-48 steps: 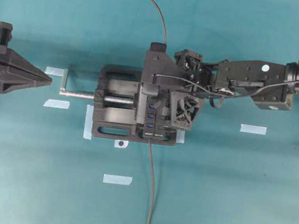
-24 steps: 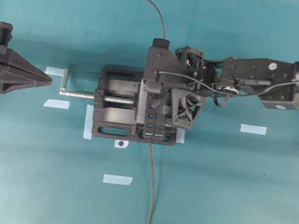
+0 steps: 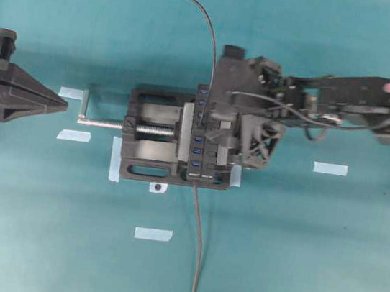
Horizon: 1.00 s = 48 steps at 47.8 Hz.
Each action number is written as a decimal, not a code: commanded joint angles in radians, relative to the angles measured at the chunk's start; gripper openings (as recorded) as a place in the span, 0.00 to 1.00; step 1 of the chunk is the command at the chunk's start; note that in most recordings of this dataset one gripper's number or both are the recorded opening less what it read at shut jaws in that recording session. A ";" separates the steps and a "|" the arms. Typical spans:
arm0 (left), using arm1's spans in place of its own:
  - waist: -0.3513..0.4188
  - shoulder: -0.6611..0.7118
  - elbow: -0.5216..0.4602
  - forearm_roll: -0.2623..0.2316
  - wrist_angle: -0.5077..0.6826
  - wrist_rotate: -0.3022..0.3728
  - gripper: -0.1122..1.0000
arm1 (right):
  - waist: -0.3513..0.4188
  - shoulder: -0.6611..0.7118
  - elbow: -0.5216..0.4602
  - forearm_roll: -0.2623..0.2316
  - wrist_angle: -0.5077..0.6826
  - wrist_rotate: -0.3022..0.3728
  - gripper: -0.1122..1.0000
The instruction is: Insert the USB into the center port of the fixed hub
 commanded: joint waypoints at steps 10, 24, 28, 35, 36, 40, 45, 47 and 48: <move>0.002 0.002 -0.021 0.000 -0.005 -0.002 0.10 | 0.003 -0.123 0.046 0.003 -0.049 0.028 0.80; 0.002 0.002 -0.025 0.000 -0.005 -0.002 0.10 | 0.008 -0.199 0.114 0.002 -0.061 0.038 0.80; 0.002 0.002 -0.025 0.000 -0.005 -0.003 0.10 | 0.008 -0.224 0.132 0.003 -0.078 0.038 0.80; 0.000 0.002 -0.025 0.002 -0.005 -0.002 0.10 | 0.009 -0.265 0.175 0.002 -0.130 0.038 0.80; 0.000 0.002 -0.025 0.000 -0.005 -0.002 0.10 | 0.011 -0.273 0.183 0.002 -0.146 0.038 0.80; 0.000 0.002 -0.025 0.000 -0.005 -0.002 0.10 | 0.017 -0.287 0.207 0.002 -0.190 0.040 0.80; 0.000 0.002 -0.025 0.000 -0.005 -0.003 0.10 | 0.028 -0.295 0.225 0.002 -0.225 0.041 0.80; 0.000 0.002 -0.025 0.002 -0.005 -0.003 0.10 | 0.031 -0.293 0.229 0.002 -0.229 0.040 0.80; 0.000 0.002 -0.025 0.000 -0.005 -0.003 0.10 | 0.032 -0.291 0.230 0.002 -0.229 0.040 0.80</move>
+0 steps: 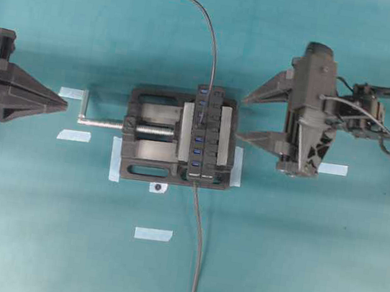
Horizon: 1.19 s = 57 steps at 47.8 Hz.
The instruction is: Insert the USB into the center port of the fixed hub
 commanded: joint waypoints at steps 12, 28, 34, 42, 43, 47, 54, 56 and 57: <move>0.002 0.005 -0.026 0.000 -0.005 -0.002 0.10 | 0.023 -0.011 0.005 0.002 -0.014 0.011 0.80; 0.000 0.005 -0.028 0.002 -0.005 -0.002 0.10 | 0.025 -0.009 0.012 0.000 -0.014 0.025 0.80; 0.000 0.003 -0.028 0.000 -0.005 -0.002 0.10 | 0.026 -0.011 0.017 0.002 -0.014 0.023 0.80; 0.000 0.005 -0.028 0.000 -0.005 -0.002 0.10 | 0.026 -0.009 0.020 0.002 -0.014 0.029 0.80; 0.002 0.005 -0.028 0.000 -0.005 -0.002 0.10 | 0.026 -0.009 0.020 0.002 -0.014 0.031 0.80; 0.002 0.005 -0.028 0.000 -0.005 -0.002 0.10 | 0.026 -0.009 0.020 0.002 -0.011 0.031 0.80; 0.000 0.005 -0.028 0.002 -0.005 -0.002 0.10 | 0.028 -0.005 0.020 0.000 0.014 0.031 0.80; 0.000 0.005 -0.028 0.002 -0.005 -0.002 0.10 | 0.028 -0.003 0.018 0.002 0.026 0.031 0.80; 0.000 0.005 -0.029 0.002 -0.005 -0.002 0.10 | 0.029 -0.002 0.018 0.002 0.031 0.031 0.80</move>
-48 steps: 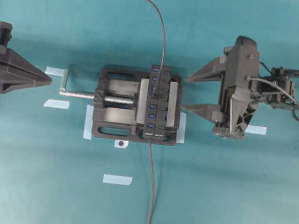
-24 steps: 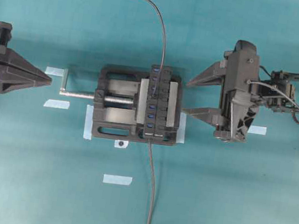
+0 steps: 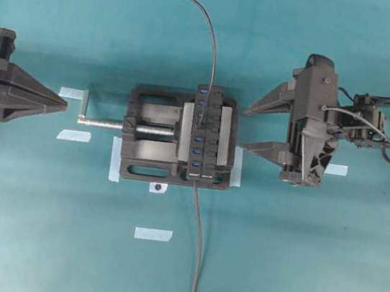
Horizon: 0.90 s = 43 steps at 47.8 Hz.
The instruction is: Insert the USB into the center port of the fixed hub
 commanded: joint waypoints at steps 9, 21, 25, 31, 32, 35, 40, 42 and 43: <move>0.000 0.005 -0.028 0.002 -0.005 -0.002 0.10 | 0.011 0.009 -0.012 0.002 0.028 0.009 0.80; 0.000 0.005 -0.028 0.002 -0.005 -0.002 0.10 | 0.012 0.011 -0.012 0.002 0.028 0.009 0.80; 0.002 0.005 -0.029 0.002 -0.005 -0.002 0.10 | 0.011 0.011 -0.012 0.003 0.026 0.008 0.80; 0.000 0.005 -0.029 0.002 -0.005 -0.002 0.10 | 0.012 0.009 -0.011 0.003 0.026 0.008 0.80; 0.000 0.005 -0.029 0.002 -0.005 -0.002 0.10 | 0.012 0.009 -0.011 0.003 0.026 0.008 0.80; 0.000 0.005 -0.029 0.002 -0.005 -0.002 0.10 | 0.012 0.011 -0.009 0.003 0.026 0.008 0.80; 0.000 0.005 -0.029 0.003 -0.005 -0.002 0.10 | 0.012 0.009 -0.009 0.003 0.026 0.008 0.80; 0.000 0.005 -0.029 0.002 -0.005 0.000 0.10 | 0.012 0.011 -0.009 0.003 0.026 0.008 0.80; 0.000 0.005 -0.029 0.002 -0.005 -0.002 0.10 | 0.011 0.009 -0.009 0.002 0.025 0.008 0.80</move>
